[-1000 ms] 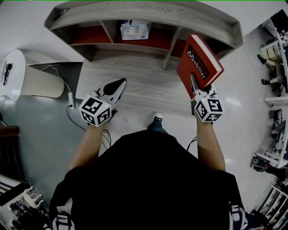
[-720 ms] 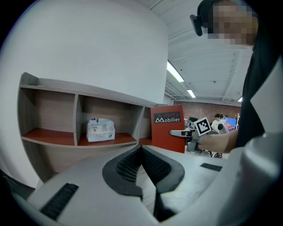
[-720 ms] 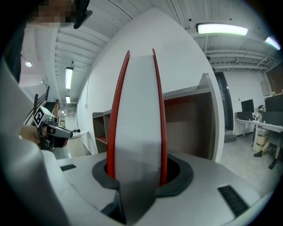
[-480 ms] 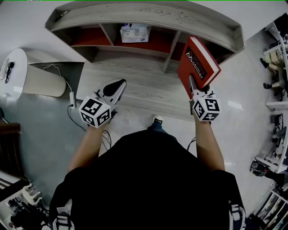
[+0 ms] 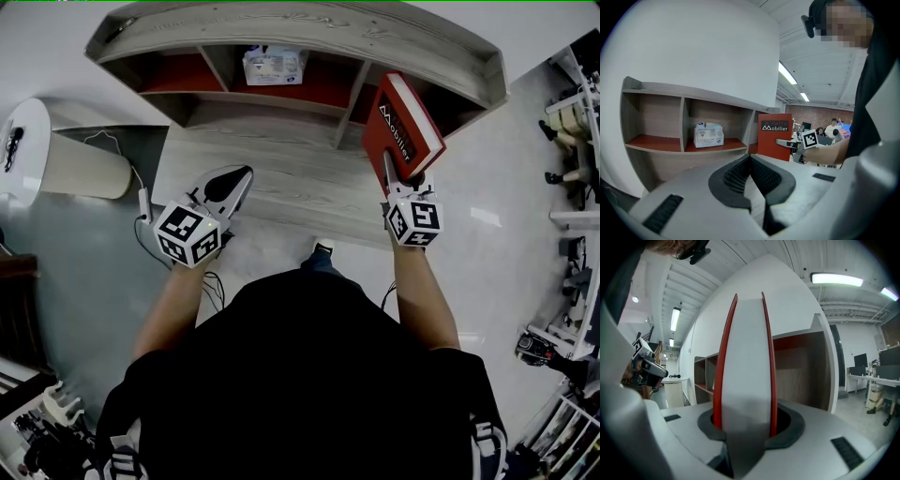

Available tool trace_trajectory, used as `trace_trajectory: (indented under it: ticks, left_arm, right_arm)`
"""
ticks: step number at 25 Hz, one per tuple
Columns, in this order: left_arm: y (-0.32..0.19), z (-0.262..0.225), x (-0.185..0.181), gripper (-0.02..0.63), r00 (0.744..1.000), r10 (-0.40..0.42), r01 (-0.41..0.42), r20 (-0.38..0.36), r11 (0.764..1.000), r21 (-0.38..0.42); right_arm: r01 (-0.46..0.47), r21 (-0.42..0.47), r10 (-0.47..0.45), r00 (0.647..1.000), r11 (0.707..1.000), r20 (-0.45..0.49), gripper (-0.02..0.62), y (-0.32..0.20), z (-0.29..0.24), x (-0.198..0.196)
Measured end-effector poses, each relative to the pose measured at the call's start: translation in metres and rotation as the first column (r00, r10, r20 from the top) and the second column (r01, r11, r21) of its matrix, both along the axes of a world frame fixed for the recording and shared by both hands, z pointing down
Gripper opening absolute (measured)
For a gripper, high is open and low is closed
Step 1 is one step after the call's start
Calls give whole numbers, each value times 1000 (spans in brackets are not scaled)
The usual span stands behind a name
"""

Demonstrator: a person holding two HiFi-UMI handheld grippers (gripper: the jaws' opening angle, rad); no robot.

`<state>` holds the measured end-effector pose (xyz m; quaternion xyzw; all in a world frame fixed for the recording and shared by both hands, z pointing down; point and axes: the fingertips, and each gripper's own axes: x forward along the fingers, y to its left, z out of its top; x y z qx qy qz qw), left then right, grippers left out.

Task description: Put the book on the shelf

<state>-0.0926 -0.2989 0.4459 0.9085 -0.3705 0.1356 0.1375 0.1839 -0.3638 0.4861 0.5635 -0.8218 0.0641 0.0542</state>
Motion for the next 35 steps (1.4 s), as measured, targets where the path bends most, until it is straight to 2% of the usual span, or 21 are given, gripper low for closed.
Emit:
trace_trajectory:
  ticks: [9, 28, 35]
  left_arm:
    - [2, 7, -1, 19, 1000, 4, -4, 4, 1000, -15]
    - [-3, 8, 8, 19, 1000, -6, 6, -5, 1000, -13]
    - [-6, 15, 2, 18, 1000, -17, 16, -7, 1000, -25]
  right_arm:
    - [-14, 49, 14, 1000, 999, 16, 166, -13, -1, 0]
    - [-1, 65, 1, 1000, 998, 11, 166, -58, 4, -17]
    - [-32, 73, 32, 999, 997, 0, 166, -78, 8, -21]
